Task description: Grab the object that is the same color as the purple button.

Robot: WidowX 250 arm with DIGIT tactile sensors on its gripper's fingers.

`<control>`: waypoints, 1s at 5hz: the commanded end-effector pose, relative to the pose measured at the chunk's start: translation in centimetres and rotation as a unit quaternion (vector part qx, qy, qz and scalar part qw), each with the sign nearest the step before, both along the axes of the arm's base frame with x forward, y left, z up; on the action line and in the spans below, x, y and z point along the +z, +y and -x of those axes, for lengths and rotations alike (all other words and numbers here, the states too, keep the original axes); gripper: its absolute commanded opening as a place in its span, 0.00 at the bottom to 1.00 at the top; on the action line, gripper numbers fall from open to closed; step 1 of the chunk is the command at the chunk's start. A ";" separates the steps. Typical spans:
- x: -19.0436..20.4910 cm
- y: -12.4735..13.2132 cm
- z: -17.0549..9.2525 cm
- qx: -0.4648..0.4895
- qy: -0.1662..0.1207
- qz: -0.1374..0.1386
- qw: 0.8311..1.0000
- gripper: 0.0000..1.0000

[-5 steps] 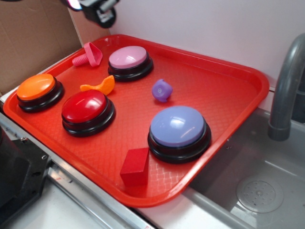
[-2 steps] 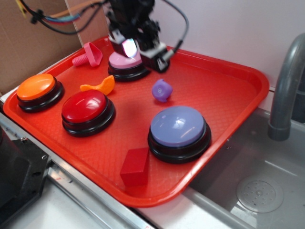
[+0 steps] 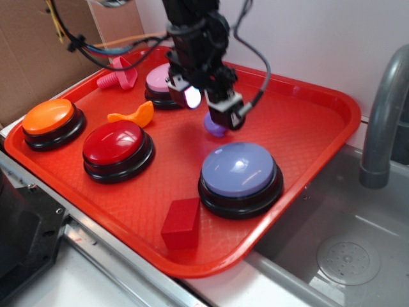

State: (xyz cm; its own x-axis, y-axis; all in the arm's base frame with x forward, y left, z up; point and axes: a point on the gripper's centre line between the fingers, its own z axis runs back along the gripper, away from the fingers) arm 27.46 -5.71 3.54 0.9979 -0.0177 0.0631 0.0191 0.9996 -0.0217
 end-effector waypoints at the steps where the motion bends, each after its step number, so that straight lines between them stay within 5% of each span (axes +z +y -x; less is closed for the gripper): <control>1: -0.2 0.0 -1.3 0.038 -0.006 -0.015 0.999 1.00; 2: 0.2 0.2 -1.2 0.054 -0.011 -0.011 0.998 0.06; 4: 3.6 0.7 -1.3 0.027 0.003 -0.026 0.999 0.00; 5: 8.5 1.4 -1.5 0.031 -0.021 -0.033 0.999 0.00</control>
State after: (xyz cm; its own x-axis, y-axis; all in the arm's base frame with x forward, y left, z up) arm 28.25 -4.43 9.45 0.9993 0.0329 0.0155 -0.0338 0.9978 0.0577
